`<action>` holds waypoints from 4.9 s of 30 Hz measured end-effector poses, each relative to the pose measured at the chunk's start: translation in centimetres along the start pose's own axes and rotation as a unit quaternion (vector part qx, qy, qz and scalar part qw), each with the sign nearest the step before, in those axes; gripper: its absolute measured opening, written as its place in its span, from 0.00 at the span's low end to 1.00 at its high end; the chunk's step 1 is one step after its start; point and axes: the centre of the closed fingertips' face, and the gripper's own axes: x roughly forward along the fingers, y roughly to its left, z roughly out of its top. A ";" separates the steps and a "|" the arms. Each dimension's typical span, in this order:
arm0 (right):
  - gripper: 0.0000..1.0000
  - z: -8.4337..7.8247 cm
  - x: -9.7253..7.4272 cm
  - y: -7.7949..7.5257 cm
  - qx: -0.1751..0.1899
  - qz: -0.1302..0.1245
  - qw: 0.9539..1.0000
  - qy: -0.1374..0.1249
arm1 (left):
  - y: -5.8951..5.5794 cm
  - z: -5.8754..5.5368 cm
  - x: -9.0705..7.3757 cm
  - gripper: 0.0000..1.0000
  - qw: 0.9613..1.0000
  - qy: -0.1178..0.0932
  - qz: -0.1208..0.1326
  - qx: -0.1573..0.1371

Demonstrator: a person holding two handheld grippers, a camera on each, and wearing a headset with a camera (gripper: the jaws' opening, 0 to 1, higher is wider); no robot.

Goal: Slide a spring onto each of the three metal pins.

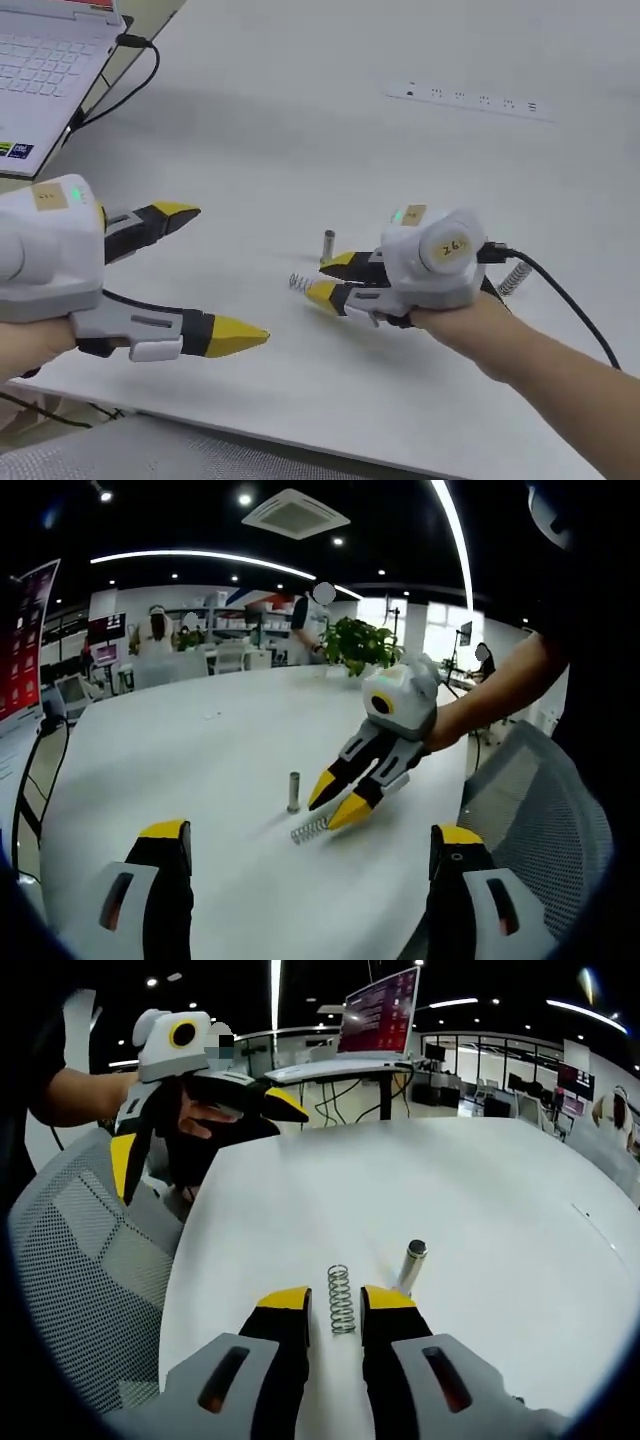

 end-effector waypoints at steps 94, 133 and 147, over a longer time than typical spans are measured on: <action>0.08 0.2 -12.7 1.8 -0.119 0.025 0.993 0.002 | -8.7 3.9 8.4 0.39 0.976 -0.011 -0.212 0.053; 0.08 0.3 -13.2 2.9 -0.112 0.060 0.992 -0.019 | -10.9 4.2 10.0 0.06 0.965 -0.036 -0.258 0.015; 0.08 0.8 -13.6 2.9 -0.111 0.062 0.991 -0.027 | -11.2 4.4 9.8 0.08 0.965 -0.037 -0.259 0.021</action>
